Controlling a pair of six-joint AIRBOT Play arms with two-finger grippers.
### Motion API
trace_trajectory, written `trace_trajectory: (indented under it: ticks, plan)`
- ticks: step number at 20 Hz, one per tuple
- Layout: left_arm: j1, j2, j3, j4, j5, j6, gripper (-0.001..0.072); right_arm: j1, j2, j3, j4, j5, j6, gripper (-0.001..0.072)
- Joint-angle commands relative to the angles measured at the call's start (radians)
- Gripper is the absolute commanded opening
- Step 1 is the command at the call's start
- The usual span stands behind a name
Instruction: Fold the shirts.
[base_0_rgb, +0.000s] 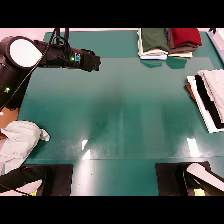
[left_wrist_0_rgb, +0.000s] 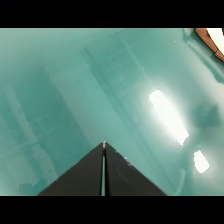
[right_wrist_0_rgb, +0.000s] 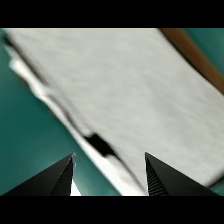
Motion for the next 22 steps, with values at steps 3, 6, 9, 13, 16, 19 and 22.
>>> trace_trajectory:
  ticks: [3, 6, 9, 13, 16, 19, 22]
  plan:
    - [0.0, 0.0, 0.0, 0.007, -0.002, 0.001, 0.0022, 0.391, 0.001, 0.069, 0.098, 0.05, 0.004, 0.0513]
    - [0.0, 0.0, 0.0, 0.007, 0.006, 0.0, 0.0022, 0.637, 0.001, 0.069, 0.092, 0.035, 0.002, 0.0467]
    - [0.0, 0.0, 0.0, 0.007, 0.012, 0.0, 0.0022, 0.821, 0.001, 0.069, 0.092, 0.013, -0.021, 0.0164]
    - [0.0, 0.0, 0.0, 0.007, 0.013, 0.0, 0.0022, 0.97, 0.001, 0.069, 0.092, -0.017, -0.033, 0.0015]
    - [0.0, 0.0, 0.0, 0.007, 0.013, 0.0, 0.0022, 1.005, 0.001, 0.069, 0.092, -0.024, -0.032, 0.0015]
    - [0.0, 0.0, 0.0, 0.007, 0.013, 0.0, 0.0022, 1.006, 0.001, 0.069, 0.093, -0.022, -0.032, 0.0015]
    - [0.0, 0.0, 0.0, 0.007, 0.013, 0.0, 0.0022, 1.006, 0.001, 0.069, 0.093, -0.022, -0.032, 0.0015]
